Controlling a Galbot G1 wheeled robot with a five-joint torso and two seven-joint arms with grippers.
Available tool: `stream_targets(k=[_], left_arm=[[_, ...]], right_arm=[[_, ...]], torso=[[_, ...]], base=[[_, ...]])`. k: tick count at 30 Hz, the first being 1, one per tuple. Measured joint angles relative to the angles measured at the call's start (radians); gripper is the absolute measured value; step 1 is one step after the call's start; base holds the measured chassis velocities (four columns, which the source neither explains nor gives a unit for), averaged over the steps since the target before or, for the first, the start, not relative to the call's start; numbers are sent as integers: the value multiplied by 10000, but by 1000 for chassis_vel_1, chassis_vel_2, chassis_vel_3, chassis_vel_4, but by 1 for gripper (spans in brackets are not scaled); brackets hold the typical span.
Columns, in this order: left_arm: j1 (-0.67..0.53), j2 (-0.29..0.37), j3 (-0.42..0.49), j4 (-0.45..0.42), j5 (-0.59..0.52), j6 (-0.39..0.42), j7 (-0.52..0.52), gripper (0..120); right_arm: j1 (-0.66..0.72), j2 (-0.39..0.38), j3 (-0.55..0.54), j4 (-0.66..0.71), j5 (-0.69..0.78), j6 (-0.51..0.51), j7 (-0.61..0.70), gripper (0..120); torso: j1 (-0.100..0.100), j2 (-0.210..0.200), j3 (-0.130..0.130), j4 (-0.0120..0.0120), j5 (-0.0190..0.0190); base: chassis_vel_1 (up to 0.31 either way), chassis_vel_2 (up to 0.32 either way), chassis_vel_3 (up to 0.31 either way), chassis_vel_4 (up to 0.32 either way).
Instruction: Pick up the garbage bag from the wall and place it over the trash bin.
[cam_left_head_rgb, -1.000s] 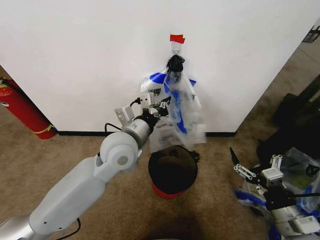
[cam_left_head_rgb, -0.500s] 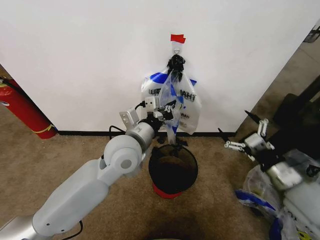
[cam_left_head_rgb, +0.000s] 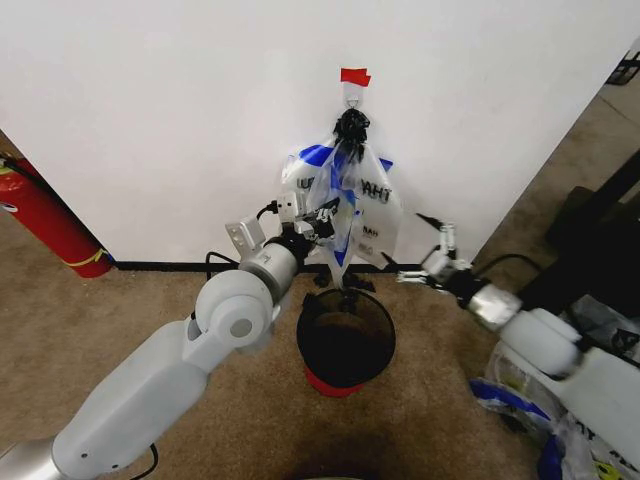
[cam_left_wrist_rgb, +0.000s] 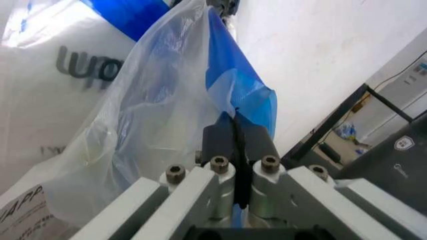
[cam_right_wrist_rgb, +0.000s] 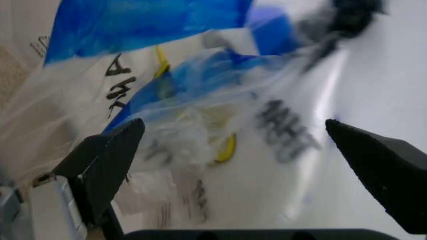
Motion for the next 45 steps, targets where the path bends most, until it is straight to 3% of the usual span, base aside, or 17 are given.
stream_targets(k=[9, 19, 25, 35, 39, 45], left_arm=[[92, 7, -7, -122, -40, 10, -18, 0], [152, 110, -78, -256, -101, 23, -18, 0], [226, 128, -117, -327, -105, 30, -18, 0], [307, 24, -145, -327, -84, 31, -9, 0], [323, 41, -153, -416, -84, 31, -26, 0], [367, 59, -189, -473, -84, 28, -37, 0]], right_arm=[[1739, 954, -1901, -991, -523, -202, -62, 100], [2503, 1512, -2666, -1563, -1156, -677, -44, 98], [2872, 1243, -3044, -1398, -1138, -1336, -87, 79], [4014, 1551, -4086, -1482, -1074, -2238, -111, 67], [4353, 1616, -4536, -1234, -903, -3898, -79, 54], [4788, 1731, -4919, -973, -534, -5104, 11, 35]], torso=[[-1, 0, -1, -2, -1], [-1, 0, -1, -1, 1], [-2, 1, -2, -5, -1], [-2, 0, -2, 1, 0], [-1, 0, -1, -1, 0], [-1, 1, -1, 2, 0]], base=[[0, 0, 0, 0], [0, 0, 0, 0], [0, 0, 0, 0], [0, 0, 0, 0], [0, 0, 0, 0], [0, 0, 0, 0]])
